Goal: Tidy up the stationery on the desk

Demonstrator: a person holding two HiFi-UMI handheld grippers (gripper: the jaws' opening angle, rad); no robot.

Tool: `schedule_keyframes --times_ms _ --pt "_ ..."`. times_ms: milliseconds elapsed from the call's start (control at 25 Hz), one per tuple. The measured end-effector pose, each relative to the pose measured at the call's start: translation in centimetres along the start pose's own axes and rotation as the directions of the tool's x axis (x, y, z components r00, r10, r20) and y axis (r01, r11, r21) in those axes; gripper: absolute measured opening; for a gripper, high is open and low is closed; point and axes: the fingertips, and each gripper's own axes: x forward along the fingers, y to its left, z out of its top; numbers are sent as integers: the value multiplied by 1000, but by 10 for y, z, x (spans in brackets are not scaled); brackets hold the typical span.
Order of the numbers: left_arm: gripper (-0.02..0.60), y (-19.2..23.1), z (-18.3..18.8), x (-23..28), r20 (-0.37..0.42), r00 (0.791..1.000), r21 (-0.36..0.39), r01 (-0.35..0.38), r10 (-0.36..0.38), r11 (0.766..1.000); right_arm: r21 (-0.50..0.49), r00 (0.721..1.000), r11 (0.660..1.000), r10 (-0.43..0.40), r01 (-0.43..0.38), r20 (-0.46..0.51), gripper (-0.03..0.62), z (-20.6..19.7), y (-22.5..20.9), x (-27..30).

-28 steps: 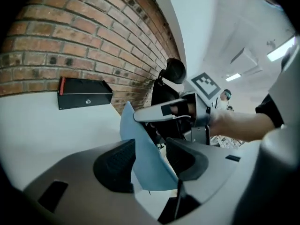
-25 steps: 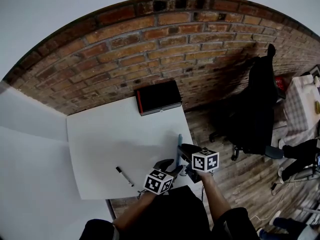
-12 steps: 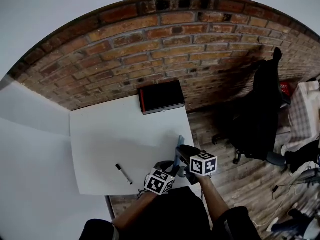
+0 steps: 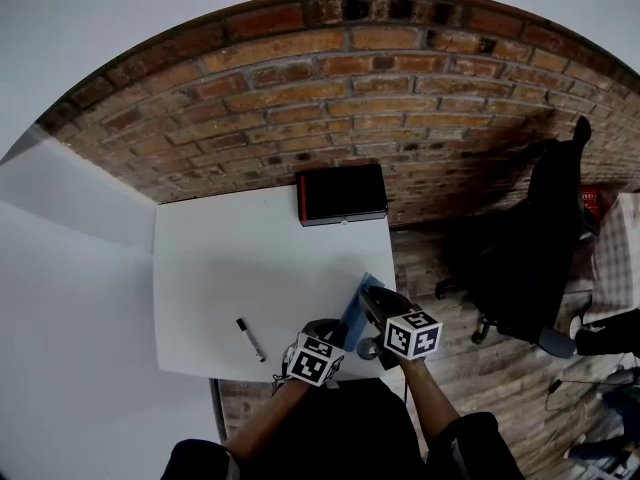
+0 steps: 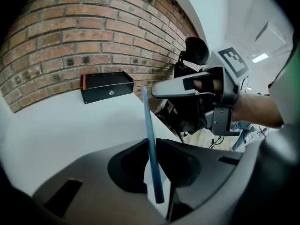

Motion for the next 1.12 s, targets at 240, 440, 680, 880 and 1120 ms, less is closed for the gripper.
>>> schedule_keyframes --times_ms 240,440,680,880,1120 --pt "54 11 1 -2 29 1000 -76 8 -6 997 -4 1000 1000 6 -6 22 115 10 -4 3" --pt "52 8 7 -6 55 998 -76 31 -27 997 -1 999 1000 -5 5 33 112 16 -10 3" --pt "52 18 16 -21 92 996 -32 18 -15 999 3 997 1000 -19 19 77 109 23 -10 0" --pt "51 39 26 -41 136 991 -23 11 -8 1000 -8 993 999 -34 35 115 110 25 -5 1" --pt "52 71 38 -77 203 979 -23 -2 6 1000 17 994 999 45 -47 100 110 12 29 24"
